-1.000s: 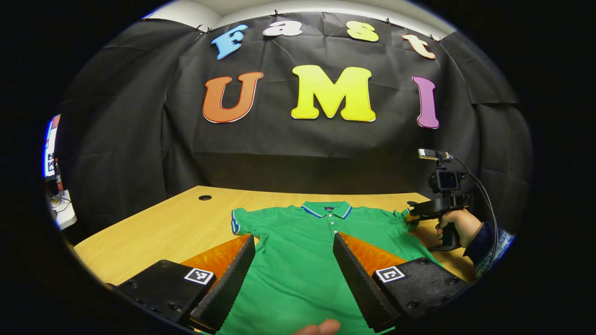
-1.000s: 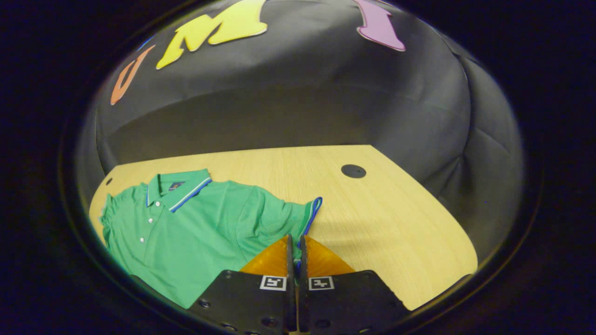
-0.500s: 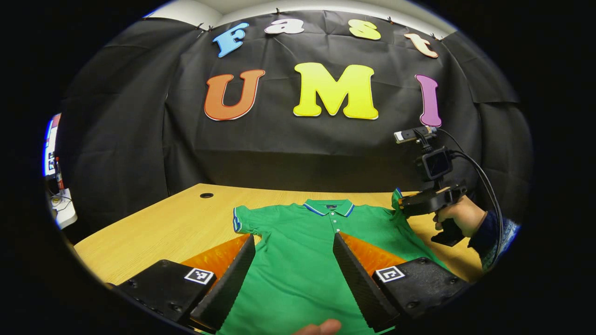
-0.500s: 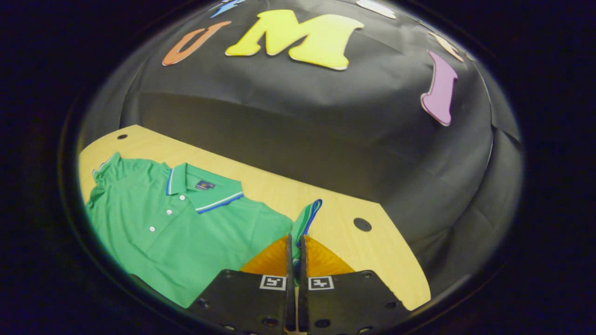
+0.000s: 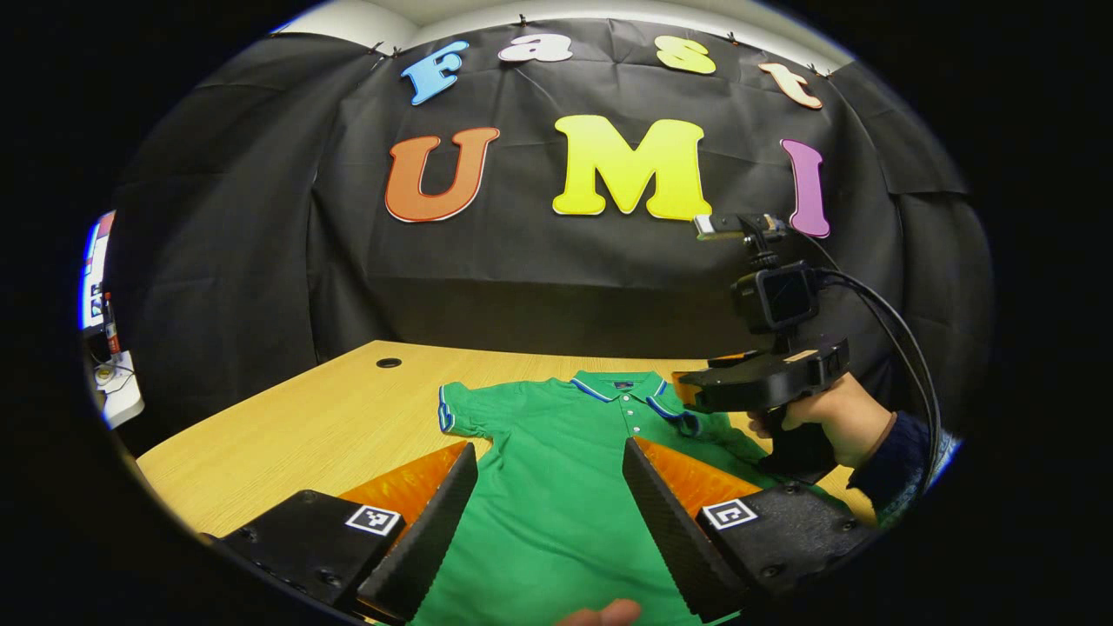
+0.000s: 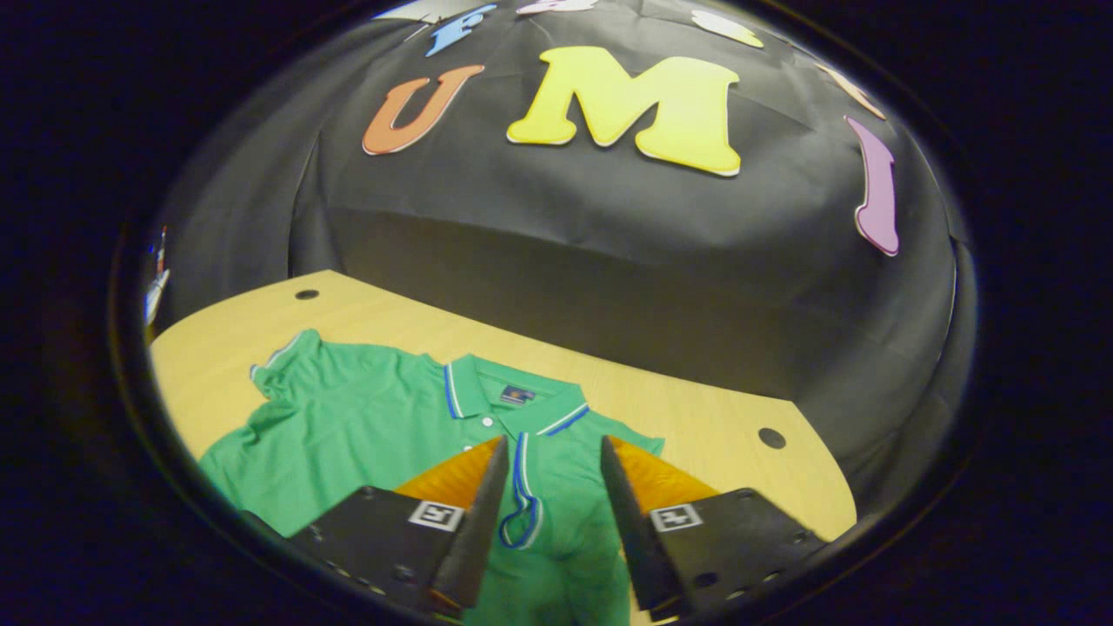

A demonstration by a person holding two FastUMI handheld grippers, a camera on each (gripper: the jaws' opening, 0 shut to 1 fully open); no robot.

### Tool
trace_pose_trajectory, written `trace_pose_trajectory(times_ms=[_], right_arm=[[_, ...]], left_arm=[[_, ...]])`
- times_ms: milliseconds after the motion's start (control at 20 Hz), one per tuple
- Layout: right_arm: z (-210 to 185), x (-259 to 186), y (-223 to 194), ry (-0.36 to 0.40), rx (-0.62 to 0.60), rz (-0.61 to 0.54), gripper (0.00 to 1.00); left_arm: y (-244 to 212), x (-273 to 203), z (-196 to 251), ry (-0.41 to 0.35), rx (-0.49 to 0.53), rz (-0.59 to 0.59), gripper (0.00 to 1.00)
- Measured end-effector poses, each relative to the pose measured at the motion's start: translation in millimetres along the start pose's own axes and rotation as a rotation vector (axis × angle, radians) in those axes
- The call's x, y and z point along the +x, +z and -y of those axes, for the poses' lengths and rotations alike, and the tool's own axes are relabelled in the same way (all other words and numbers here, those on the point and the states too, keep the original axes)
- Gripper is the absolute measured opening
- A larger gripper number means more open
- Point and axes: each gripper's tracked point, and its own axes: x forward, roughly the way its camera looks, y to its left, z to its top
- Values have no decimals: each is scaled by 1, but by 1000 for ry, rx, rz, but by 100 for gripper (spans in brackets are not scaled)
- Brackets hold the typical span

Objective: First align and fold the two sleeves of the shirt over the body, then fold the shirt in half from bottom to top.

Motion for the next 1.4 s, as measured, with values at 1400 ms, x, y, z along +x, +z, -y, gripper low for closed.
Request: trace_pose_trajectory(times_ms=[1400], right_arm=[[80, -293, 7, -130, 138, 369, 96]], left_arm=[[-3, 181, -123, 147, -185, -284, 100]])
